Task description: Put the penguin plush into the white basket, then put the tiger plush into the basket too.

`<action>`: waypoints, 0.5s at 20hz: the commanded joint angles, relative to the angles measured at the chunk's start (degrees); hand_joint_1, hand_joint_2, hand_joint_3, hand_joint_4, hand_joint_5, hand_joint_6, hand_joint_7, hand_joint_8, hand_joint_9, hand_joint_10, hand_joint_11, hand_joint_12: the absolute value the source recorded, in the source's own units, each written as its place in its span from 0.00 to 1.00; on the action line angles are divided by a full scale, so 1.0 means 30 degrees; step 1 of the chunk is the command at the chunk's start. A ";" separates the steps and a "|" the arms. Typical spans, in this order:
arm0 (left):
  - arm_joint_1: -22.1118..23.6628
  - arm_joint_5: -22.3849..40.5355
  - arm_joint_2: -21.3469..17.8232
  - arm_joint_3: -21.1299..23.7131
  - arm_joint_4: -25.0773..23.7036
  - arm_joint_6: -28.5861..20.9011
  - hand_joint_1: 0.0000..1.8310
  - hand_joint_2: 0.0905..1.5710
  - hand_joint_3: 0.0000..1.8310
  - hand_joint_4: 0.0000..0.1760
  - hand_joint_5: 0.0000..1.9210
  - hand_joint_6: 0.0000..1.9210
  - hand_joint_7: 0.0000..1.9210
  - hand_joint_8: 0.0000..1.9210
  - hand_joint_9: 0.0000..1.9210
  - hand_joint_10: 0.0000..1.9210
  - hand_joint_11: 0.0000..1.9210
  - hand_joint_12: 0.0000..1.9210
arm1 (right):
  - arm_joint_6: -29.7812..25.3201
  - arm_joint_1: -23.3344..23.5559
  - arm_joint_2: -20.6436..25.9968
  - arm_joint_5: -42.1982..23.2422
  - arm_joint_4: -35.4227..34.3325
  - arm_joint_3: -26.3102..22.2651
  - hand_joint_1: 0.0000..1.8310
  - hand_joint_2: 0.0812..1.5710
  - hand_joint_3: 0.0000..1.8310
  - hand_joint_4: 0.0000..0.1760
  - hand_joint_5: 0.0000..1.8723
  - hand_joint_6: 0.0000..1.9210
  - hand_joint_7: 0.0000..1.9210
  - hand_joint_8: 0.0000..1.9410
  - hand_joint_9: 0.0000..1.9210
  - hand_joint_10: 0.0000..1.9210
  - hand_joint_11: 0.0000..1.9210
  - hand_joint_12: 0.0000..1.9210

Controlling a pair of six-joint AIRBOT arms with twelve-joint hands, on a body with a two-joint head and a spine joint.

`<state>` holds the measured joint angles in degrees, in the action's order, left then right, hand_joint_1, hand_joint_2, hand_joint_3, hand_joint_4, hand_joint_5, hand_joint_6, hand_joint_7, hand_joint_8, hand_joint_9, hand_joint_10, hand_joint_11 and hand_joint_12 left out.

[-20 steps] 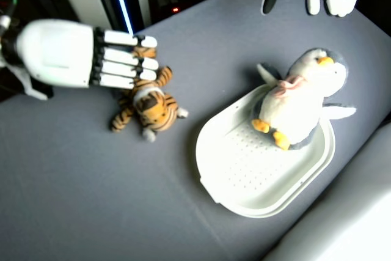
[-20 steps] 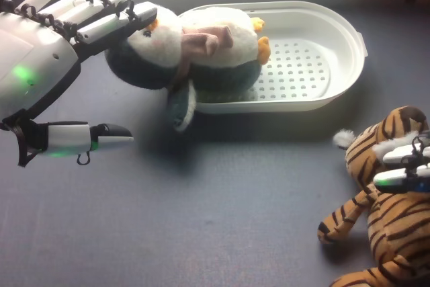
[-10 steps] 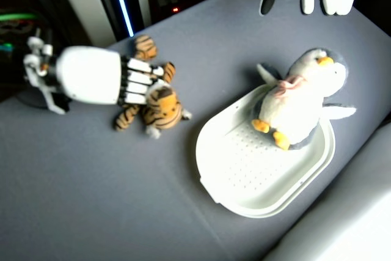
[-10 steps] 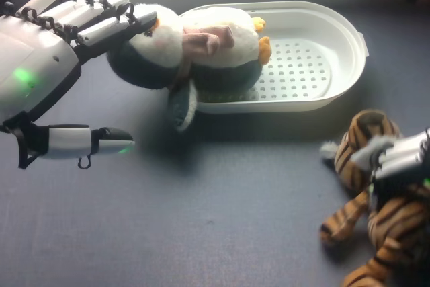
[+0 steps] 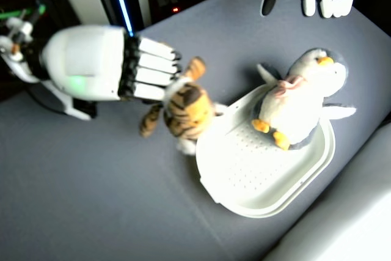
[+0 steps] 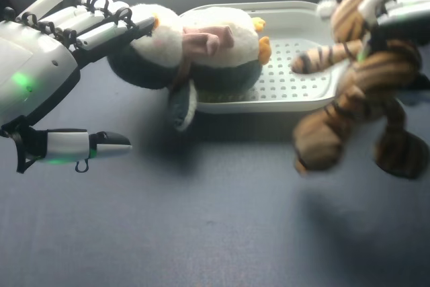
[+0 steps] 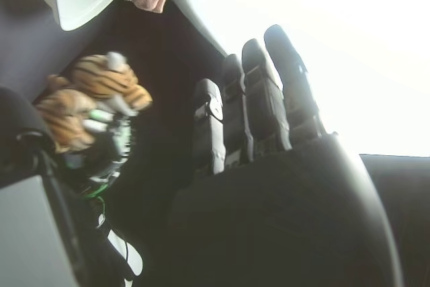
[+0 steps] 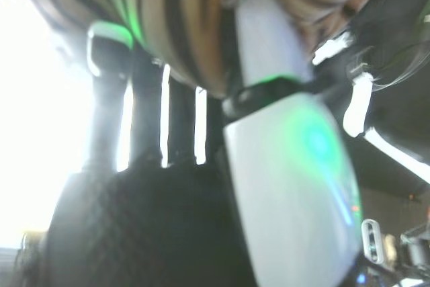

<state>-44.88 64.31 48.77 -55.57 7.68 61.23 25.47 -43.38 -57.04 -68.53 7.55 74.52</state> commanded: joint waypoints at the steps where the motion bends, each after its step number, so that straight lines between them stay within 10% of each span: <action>1: 0.0106 0.2357 -0.0101 -0.0008 -0.0036 -0.0046 0.44 0.52 0.00 0.67 0.10 0.00 0.14 0.00 0.15 0.00 0.00 0.40 | -0.0111 0.0818 -0.0352 -0.1283 -0.0621 0.0481 0.73 0.74 0.00 0.00 0.50 0.61 0.39 0.56 0.41 0.68 0.39 0.61; 6: 0.0498 0.1708 0.0146 -0.0288 -0.0504 -0.0048 0.40 0.52 0.00 0.69 0.10 0.00 0.14 0.00 0.15 0.00 0.00 0.45 | -0.0111 0.4166 -0.2810 0.3889 0.0040 0.3754 0.74 0.73 0.00 0.00 0.52 0.54 0.41 0.63 0.40 0.69 0.34 0.59; 7: 0.0584 0.1612 0.0239 -0.0336 -0.0592 -0.0050 0.41 0.53 0.00 0.61 0.10 0.00 0.14 0.00 0.13 0.00 0.00 0.35 | -0.0111 0.4466 -0.2967 0.4630 0.0220 0.4052 0.61 0.67 0.00 0.00 0.38 0.21 0.31 0.11 0.29 0.20 0.21 0.48; 9: 0.0635 0.1583 0.0320 -0.0353 -0.0663 -0.0071 0.38 0.52 0.00 0.70 0.11 0.00 0.14 0.00 0.13 0.00 0.00 0.35 | -0.0111 0.4686 -0.3072 0.5671 0.0600 0.4340 0.47 0.61 0.00 0.90 0.12 0.01 0.12 0.00 0.11 0.01 0.02 0.29; 10: 0.0614 0.1624 0.0318 -0.0342 -0.0668 -0.0120 0.37 0.52 0.00 0.74 0.11 0.00 0.14 0.00 0.13 0.00 0.00 0.36 | -0.0111 0.4686 -0.3064 0.5804 0.0718 0.4302 0.45 0.61 0.00 0.98 0.05 0.00 0.06 0.00 0.05 0.00 0.00 0.17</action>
<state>-43.75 62.15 49.84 -56.49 5.72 60.97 25.45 -30.17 -66.61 -44.25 11.46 87.29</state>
